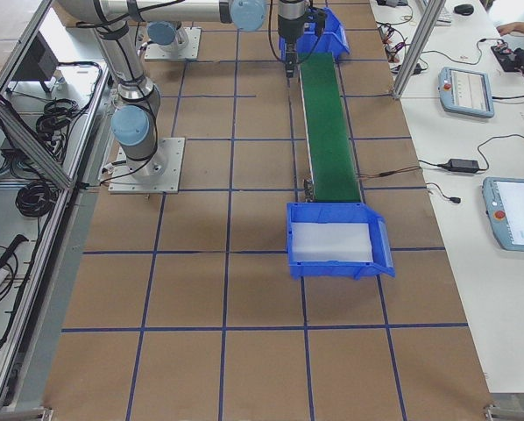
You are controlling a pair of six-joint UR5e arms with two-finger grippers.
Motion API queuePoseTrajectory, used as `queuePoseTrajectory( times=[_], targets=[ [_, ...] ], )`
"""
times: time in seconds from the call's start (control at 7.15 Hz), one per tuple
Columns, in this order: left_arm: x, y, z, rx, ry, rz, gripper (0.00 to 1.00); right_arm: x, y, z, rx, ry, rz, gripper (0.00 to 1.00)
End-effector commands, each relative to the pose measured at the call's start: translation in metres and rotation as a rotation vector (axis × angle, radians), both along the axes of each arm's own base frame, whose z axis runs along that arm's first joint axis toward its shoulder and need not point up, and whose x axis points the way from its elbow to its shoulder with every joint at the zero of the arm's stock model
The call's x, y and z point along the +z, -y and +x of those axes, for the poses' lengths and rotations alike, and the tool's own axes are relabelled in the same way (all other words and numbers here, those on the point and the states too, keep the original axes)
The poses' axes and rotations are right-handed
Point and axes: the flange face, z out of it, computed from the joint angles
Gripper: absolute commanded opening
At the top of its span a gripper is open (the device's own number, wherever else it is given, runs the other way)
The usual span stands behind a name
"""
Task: Transport two buttons from left to right
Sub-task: 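Move the left gripper over the yellow-capped button in the blue bin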
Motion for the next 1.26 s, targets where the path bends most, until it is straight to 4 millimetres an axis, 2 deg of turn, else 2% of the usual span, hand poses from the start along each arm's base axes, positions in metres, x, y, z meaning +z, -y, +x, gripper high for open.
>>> queuePoseTrajectory(
  times=[0.0, 0.14, 0.42, 0.56, 0.7, 0.84, 0.98, 1.12],
  targets=[
    [-0.002, 0.000, 0.000, 0.000, -0.002, 0.003, 1.00, -0.003, 0.005, -0.017, -0.038, 0.004, -0.001, 1.00],
    [-0.002, 0.000, 0.000, 0.001, -0.006, 0.003, 1.00, 0.004, 0.008, -0.030, -0.065, 0.006, -0.016, 1.00],
    [-0.003, 0.001, 0.002, -0.003, 0.000, 0.000, 1.00, 0.000, 0.006, -0.030, -0.064, 0.007, -0.004, 1.00],
    [-0.002, 0.008, 0.017, -0.021, 0.003, -0.012, 1.00, 0.000, 0.006, -0.030, -0.064, 0.007, -0.002, 1.00],
    [-0.007, 0.021, 0.052, -0.085, 0.015, -0.040, 1.00, -0.001, 0.005, -0.029, -0.063, 0.007, 0.005, 1.00],
    [-0.022, 0.040, 0.085, -0.120, 0.026, -0.044, 1.00, -0.001, 0.004, -0.029, -0.061, 0.007, 0.005, 1.00],
    [-0.033, 0.050, 0.097, -0.103, 0.018, -0.029, 1.00, 0.000, 0.005, -0.029, -0.061, 0.008, -0.002, 1.00],
    [-0.045, 0.060, 0.097, -0.074, -0.013, -0.025, 1.00, 0.000, 0.005, -0.029, -0.061, 0.009, 0.000, 1.00]
  ],
)
